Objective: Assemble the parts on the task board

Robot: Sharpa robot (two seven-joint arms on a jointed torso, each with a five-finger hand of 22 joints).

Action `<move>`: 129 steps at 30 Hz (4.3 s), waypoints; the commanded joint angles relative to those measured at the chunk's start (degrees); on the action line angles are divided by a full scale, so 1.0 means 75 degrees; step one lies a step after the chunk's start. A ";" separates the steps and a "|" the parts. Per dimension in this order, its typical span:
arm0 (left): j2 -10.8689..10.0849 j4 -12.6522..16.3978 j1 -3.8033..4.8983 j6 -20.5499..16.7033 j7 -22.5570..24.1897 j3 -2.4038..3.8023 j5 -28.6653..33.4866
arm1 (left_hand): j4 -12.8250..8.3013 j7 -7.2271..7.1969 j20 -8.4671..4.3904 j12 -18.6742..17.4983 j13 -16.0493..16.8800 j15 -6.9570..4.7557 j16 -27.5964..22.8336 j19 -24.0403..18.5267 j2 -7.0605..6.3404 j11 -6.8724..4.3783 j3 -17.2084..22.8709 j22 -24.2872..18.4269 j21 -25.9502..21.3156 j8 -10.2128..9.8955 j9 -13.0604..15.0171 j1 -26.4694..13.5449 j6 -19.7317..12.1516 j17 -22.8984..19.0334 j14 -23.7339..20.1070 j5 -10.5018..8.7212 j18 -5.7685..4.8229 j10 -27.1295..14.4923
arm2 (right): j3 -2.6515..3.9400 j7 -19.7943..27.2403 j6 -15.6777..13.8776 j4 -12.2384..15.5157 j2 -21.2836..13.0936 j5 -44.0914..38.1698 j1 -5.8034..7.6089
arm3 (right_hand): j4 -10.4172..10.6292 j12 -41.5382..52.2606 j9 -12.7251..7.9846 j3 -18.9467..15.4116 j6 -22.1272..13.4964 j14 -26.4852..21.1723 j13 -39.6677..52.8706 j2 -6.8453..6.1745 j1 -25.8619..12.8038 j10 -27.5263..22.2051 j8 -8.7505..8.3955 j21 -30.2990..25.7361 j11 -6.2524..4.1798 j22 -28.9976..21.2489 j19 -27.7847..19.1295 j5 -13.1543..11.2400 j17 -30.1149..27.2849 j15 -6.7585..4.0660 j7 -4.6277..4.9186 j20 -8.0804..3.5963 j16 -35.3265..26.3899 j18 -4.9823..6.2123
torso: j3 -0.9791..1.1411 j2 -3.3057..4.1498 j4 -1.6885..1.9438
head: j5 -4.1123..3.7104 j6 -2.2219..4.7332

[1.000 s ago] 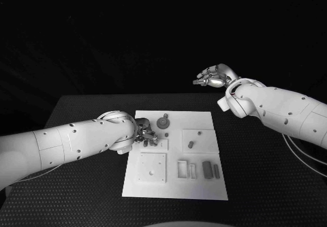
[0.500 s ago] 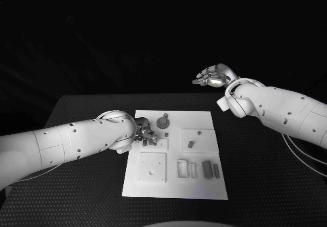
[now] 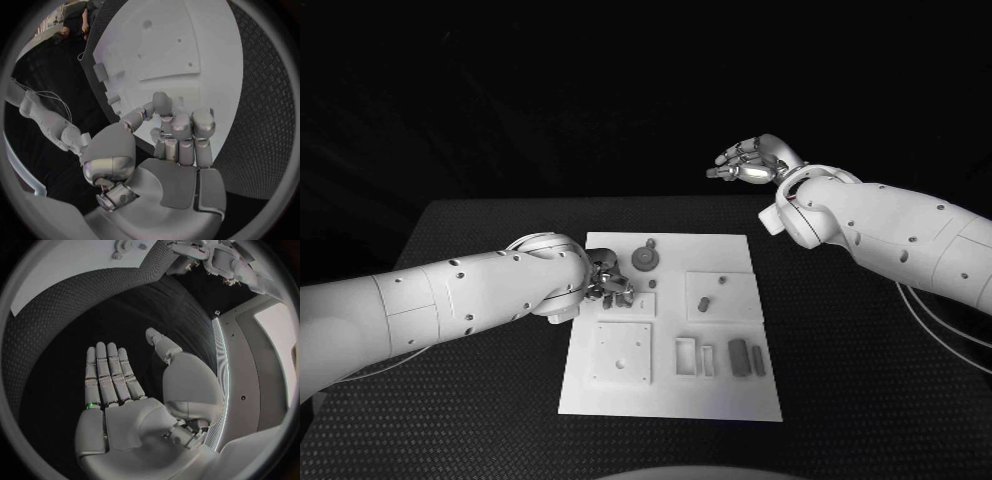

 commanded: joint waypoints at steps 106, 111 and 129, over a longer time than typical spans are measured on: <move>0.0411 -0.0662 -0.0014 0.1027 0.0041 0.0007 0.0026 | 0.0545 -0.0543 -0.0476 0.0994 -0.0003 -0.0321 0.0658 -0.0347 -0.0216 -0.0215 -0.0866 -0.0042 0.0470 0.0658 -0.0282 -0.0839 0.0620 -0.0221 0.0067 -0.2571 0.0804 -0.0233 | -0.0025 0.0030 0.0168 0.0067 0.0027 0.0002 -0.0063 | -0.0038 -0.0059 -0.0089 -0.0107 -0.0022 -0.0185 -0.0271 0.0067 0.0074 0.0087 0.0026 -0.0189 0.0045 0.0097 -0.0198 0.0243 -0.0155 0.0100 0.0020 0.0036 -0.0123 -0.0039 | -0.0004 0.0001 0.0011 | -0.0044 -0.0053; 0.0400 -0.0715 -0.0014 0.1007 0.0041 0.0007 0.0035 | 0.0773 -0.0541 -0.0470 0.1004 -0.0022 -0.0317 0.0670 -0.0372 -0.0421 -0.0206 -0.0995 -0.0048 0.0467 0.0672 -0.0297 -0.1050 0.0612 -0.0226 0.0053 -0.2722 0.0808 -0.0236 | -0.0025 0.0043 0.0146 0.0074 0.0016 0.0003 -0.0070 | -0.0046 -0.0067 -0.0100 -0.0106 -0.0036 -0.0209 -0.0298 0.0066 0.0094 0.0075 0.0021 -0.0209 0.0050 0.0109 -0.0219 0.0240 -0.0168 0.0114 0.0027 0.0037 -0.0130 -0.0043 | -0.0005 0.0000 0.0012 | -0.0050 -0.0065; 0.0225 -0.0715 -0.0013 0.0790 0.0135 0.0077 0.0641 | 0.0955 -0.0550 -0.0499 0.1032 -0.0045 -0.0326 0.0706 -0.0512 -0.0985 -0.0212 -0.1697 -0.0050 0.0471 0.0756 -0.0257 -0.1545 0.0518 -0.0202 -0.0029 -0.2723 0.0886 -0.0280 | -0.0025 0.0041 0.0098 0.0061 -0.0001 0.0010 -0.0116 | -0.0022 -0.0090 -0.0152 -0.0132 -0.0099 -0.0454 -0.0435 0.0018 0.0119 0.0032 0.0008 -0.0366 0.0065 0.0174 -0.0428 0.0242 -0.0264 0.0215 0.0041 0.0066 -0.0217 -0.0112 | -0.0013 -0.0004 0.0013 | -0.0064 0.0031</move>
